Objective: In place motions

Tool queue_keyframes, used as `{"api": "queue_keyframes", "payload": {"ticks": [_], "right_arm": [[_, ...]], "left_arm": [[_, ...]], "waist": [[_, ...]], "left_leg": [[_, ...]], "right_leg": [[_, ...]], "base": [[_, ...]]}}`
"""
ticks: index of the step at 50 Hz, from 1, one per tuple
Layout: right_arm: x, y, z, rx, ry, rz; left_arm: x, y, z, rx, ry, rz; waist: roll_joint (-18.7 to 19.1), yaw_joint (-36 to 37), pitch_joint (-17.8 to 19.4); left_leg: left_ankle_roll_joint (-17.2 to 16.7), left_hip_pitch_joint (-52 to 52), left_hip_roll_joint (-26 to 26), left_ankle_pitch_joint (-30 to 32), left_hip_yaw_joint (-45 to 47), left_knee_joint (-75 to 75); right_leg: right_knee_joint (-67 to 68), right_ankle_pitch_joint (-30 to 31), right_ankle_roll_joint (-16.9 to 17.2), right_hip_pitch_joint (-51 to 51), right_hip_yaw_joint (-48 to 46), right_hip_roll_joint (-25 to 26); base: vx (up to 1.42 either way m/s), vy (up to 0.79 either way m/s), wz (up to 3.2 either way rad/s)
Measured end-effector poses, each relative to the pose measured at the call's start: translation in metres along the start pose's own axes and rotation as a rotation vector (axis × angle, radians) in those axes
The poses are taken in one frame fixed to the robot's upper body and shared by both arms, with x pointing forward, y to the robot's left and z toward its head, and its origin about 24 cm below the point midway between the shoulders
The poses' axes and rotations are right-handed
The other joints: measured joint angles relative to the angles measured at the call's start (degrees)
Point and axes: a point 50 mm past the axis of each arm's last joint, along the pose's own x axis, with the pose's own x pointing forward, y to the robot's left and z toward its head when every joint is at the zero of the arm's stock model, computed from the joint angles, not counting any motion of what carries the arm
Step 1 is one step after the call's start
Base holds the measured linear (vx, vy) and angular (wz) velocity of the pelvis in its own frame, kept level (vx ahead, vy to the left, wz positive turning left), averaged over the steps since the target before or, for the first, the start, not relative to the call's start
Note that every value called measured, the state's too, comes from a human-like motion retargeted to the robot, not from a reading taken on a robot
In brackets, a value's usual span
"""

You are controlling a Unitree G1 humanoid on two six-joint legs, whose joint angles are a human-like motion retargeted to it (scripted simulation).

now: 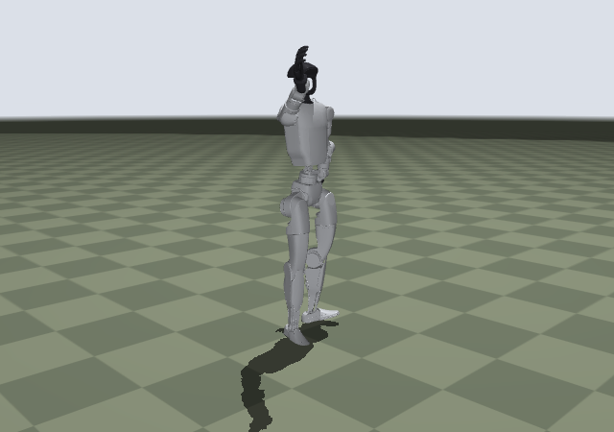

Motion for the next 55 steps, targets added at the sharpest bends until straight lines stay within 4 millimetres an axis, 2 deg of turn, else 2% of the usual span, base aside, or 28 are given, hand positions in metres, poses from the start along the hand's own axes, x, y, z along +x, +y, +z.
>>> {"api": "queue_keyframes", "payload": {"ticks": [3, 5, 7, 9, 11, 13, 15, 16, 18, 20, 22, 24, 26, 27, 29, 30, 32, 33, 35, 37, 39, 40, 42, 45, 47, 50, 52, 55], "right_arm": [[0.007, 0.014, 0.083, -0.348, -0.273, 0.086], [0.001, 0.015, 0.140, -0.587, -0.484, 0.013], [-0.022, 0.019, 0.203, -0.771, -0.780, -0.103], [-0.061, 0.031, 0.254, -0.867, -1.104, -0.196], [-0.108, 0.045, 0.285, -0.869, -1.424, -0.257], [-0.150, 0.050, 0.299, -0.805, -1.684, -0.306], [-0.171, 0.042, 0.303, -0.697, -1.805, -0.336], [-0.168, 0.036, 0.299, -0.652, -1.798, -0.326], [-0.146, 0.025, 0.285, -0.611, -1.718, -0.288], [-0.102, 0.010, 0.258, -0.681, -1.530, -0.276], [-0.043, -0.017, 0.216, -0.839, -1.207, -0.314], [0.006, -0.048, 0.153, -0.944, -0.796, -0.320], [0.032, -0.079, 0.068, -0.943, -0.337, -0.260], [0.035, -0.094, 0.023, -0.899, -0.102, -0.212], [0.023, -0.118, -0.059, -0.716, 0.356, -0.087], [0.009, -0.127, -0.095, -0.588, 0.571, -0.019], [-0.030, -0.143, -0.148, -0.242, 0.987, 0.149], [-0.051, -0.147, -0.164, -0.034, 1.142, 0.249], [-0.081, -0.155, -0.177, 0.326, 1.296, 0.336], [-0.084, -0.152, -0.181, 0.541, 1.255, 0.192], [-0.063, -0.143, -0.178, 0.603, 1.064, -0.058], [-0.050, -0.139, -0.172, 0.608, 0.949, -0.185], [-0.022, -0.122, -0.144, 0.540, 0.723, -0.260], [0.008, -0.091, -0.079, 0.347, 0.402, -0.116], [0.020, -0.079, -0.028, 0.128, 0.188, 0.004], [0.021, -0.073, 0.045, -0.260, -0.105, 0.019], [0.014, -0.080, 0.097, -0.508, -0.329, -0.108], [-0.021, -0.089, 0.176, -0.789, -0.727, -0.378]], "left_arm": [[-0.019, 0.010, 0.024, 0.046, -0.073, 0.075], [-0.036, 0.014, 0.048, 0.116, -0.135, 0.128], [-0.053, 0.013, 0.074, 0.204, -0.199, 0.174], [-0.068, 0.009, 0.096, 0.292, -0.250, 0.211], [-0.078, 0.004, 0.111, 0.382, -0.280, 0.234], [-0.084, -0.003, 0.123, 0.482, -0.286, 0.239], [-0.088, -0.012, 0.132, 0.592, -0.265, 0.244], [-0.090, -0.015, 0.135, 0.643, -0.246, 0.258], [-0.091, -0.017, 0.138, 0.726, -0.206, 0.300], [-0.087, -0.017, 0.137, 0.772, -0.170, 0.349], [-0.075, -0.017, 0.128, 0.770, -0.134, 0.373], [-0.059, -0.014, 0.111, 0.722, -0.092, 0.353], [-0.045, -0.008, 0.091, 0.644, -0.046, 0.310], [-0.039, -0.006, 0.080, 0.600, -0.018, 0.283], [-0.029, -0.003, 0.057, 0.490, 0.055, 0.220], [-0.025, -0.003, 0.046, 0.429, 0.094, 0.184], [-0.017, -0.004, 0.027, 0.318, 0.146, 0.090], [-0.013, -0.005, 0.020, 0.271, 0.150, 0.040], [-0.005, -0.010, 0.011, 0.184, 0.120, -0.044], [0.000, -0.015, 0.008, 0.114, 0.071, -0.090], [0.001, -0.015, 0.008, 0.048, 0.037, -0.099], [0.000, -0.014, 0.008, 0.021, 0.027, -0.096], [-0.007, -0.009, 0.015, 0.005, 0.005, -0.070], [-0.021, -0.002, 0.034, 0.052, -0.054, -0.004], [-0.033, 0.000, 0.053, 0.123, -0.105, 0.044], [-0.053, -0.002, 0.084, 0.251, -0.186, 0.104], [-0.066, -0.006, 0.104, 0.338, -0.243, 0.143], [-0.084, -0.014, 0.129, 0.441, -0.324, 0.199]], "waist": [[-1.9, 1.9, 0.2], [-3.3, 3.0, 0.5], [-4.0, 3.5, 1.0], [-4.3, 3.1, 0.4], [-4.1, 2.0, -0.6], [-3.5, 1.0, -1.3], [-2.8, 0.8, -1.3], [-2.5, 1.1, -1.1], [-2.2, 1.9, -0.9], [-1.9, 2.8, -0.8], [-1.7, 3.4, -1.1], [-1.7, 3.0, -1.9], [-2.2, 2.2, -2.4], [-2.5, 2.1, -2.4], [-3.0, 2.4, -2.3], [-3.1, 2.7, -2.3], [-3.2, 3.1, -2.1], [-3.2, 2.6, -2.2], [-3.0, 2.3, -2.2], [-2.2, 2.3, -2.0], [-1.5, 2.2, -1.8], [-1.2, 2.2, -1.8], [-0.9, 2.4, -1.5], [-0.8, 2.6, -0.8], [-0.9, 3.1, -0.1], [-1.0, 3.2, 0.5], [-1.3, 3.3, 0.6], [-2.0, 3.4, 0.7]], "left_leg": [[-0.2, 0.9, -0.2, 0.0, 1.0, -0.2], [-0.4, 1.2, -0.5, 0.2, 1.1, -0.4], [-0.5, 1.5, -0.4, 0.3, 0.7, -0.4], [-0.5, 1.1, -0.2, 0.5, -0.3, -0.4], [-0.5, 0.6, 0.1, 0.6, -1.4, -0.3], [-0.4, 0.4, 0.5, 0.7, -2.4, -0.2], [-0.3, 0.3, 0.6, 0.6, -3.3, 0.0], [-0.2, 0.3, 0.6, 0.6, -3.4, 0.0], [0.0, 0.4, 0.5, 0.4, -3.6, 0.1], [0.1, 0.2, 0.4, 0.4, -3.7, 0.2], [0.3, -0.5, 0.3, 0.3, -3.9, 0.5], [0.4, -1.4, 0.2, 0.3, -4.3, 0.8], [0.5, -1.9, 0.1, 0.3, -4.5, 1.0], [0.5, -2.0, 0.0, 0.3, -4.5, 1.1], [0.6, -2.2, 0.1, 0.2, -4.4, 1.2], [0.7, -2.3, 0.2, 0.2, -4.3, 1.3], [0.5, -3.0, 0.7, 0.2, -4.2, 1.7], [0.3, -3.6, 1.0, 0.1, -4.6, 2.1], [0.4, -4.3, 1.0, 0.1, -4.8, 2.1], [0.4, -4.5, 1.1, 0.1, -4.5, 1.9], [0.4, -4.5, 1.2, 0.0, -3.9, 1.6], [0.3, -4.4, 1.2, 0.0, -3.5, 1.4], [0.2, -4.3, 1.2, 0.0, -2.8, 1.3], [0.1, -3.8, 0.9, 0.2, -1.9, 1.1], [0.1, -3.5, 0.7, 0.4, -1.6, 0.9], [0.1, -3.5, 0.3, 0.8, -1.7, 0.8], [0.1, -3.6, 0.1, 1.0, -1.7, 0.7], [0.1, -3.6, -0.2, 1.2, -2.0, 0.5]], "right_leg": [[0.1, 0.2, -0.2, -0.1, 1.3, -0.1], [0.1, 0.1, -0.3, 0.1, 1.2, -0.4], [0.0, -0.1, -0.3, 0.9, 0.6, -0.3], [-0.2, -0.5, -0.3, 1.6, -0.8, -0.1], [-0.3, -0.9, -0.2, 2.3, -2.0, 0.3], [-0.3, -1.3, 0.1, 2.9, -2.9, 0.6], [-0.3, -1.6, 0.1, 3.5, -3.6, 0.9], [-0.3, -1.7, 0.1, 3.7, -3.7, 1.0], [-0.6, -1.8, 0.0, 4.0, -3.9, 1.3], [-1.0, -1.8, 0.0, 4.2, -4.2, 1.4], [-1.3, -1.8, 0.0, 4.1, -4.7, 1.4], [-1.5, -1.9, 0.1, 3.9, -5.3, 1.3], [-1.7, -1.9, 0.1, 3.7, -5.8, 1.2], [-1.8, -2.0, 0.1, 3.7, -5.9, 1.2], [-1.9, -1.9, 0.1, 3.5, -5.9, 1.2], [-1.9, -1.9, 0.1, 3.3, -5.7, 1.3], [-1.9, -1.8, 0.1, 2.7, -5.3, 1.4], [-1.9, -1.8, 0.2, 2.3, -5.6, 1.4], [-1.8, -1.7, 0.2, 1.5, -5.5, 1.4], [-1.6, -1.6, 0.2, 0.6, -5.0, 1.5], [-1.3, -1.4, 0.2, -0.1, -4.2, 1.5], [-1.2, -1.3, 0.2, -0.5, -3.7, 1.5], [-1.1, -1.0, 0.2, -1.1, -2.8, 1.3], [-0.9, -0.6, 0.1, -1.3, -2.2, 0.9], [-0.9, -0.5, 0.1, -1.2, -1.9, 0.6], [-0.8, -0.3, 0.1, -1.1, -2.3, 0.1], [-0.9, -0.3, 0.2, -1.0, -2.7, -0.2], [-1.0, -0.4, 0.2, -0.6, -3.2, -0.5]], "base": [[-0.05, -0.22, -0.37], [-0.08, -0.20, 0.06], [-0.03, -0.17, 0.31], [0.05, -0.13, 0.60], [0.12, -0.09, 0.72], [0.11, -0.02, 0.61], [0.06, 0.05, 0.34], [0.04, 0.08, 0.13], [0.05, 0.08, 0.00], [0.08, 0.08, 0.01], [0.06, 0.05, 0.15], [0.04, 0.04, 0.22], [0.01, 0.02, 0.09], [0.00, 0.00, 0.00], [-0.02, 0.02, -0.09], [-0.03, 0.04, -0.24], [-0.01, 0.01, -0.11], [0.00, 0.00, 0.00], [0.00, 0.00, 0.00], [-0.07, 0.04, -0.22], [-0.05, 0.07, -0.36], [-0.05, 0.07, -0.42], [-0.05, 0.05, -0.35], [-0.02, 0.00, -0.08], [0.00, 0.00, 0.00], [0.00, -0.01, 0.07], [0.02, 0.00, 0.23], [0.02, 0.00, 0.13]]}}
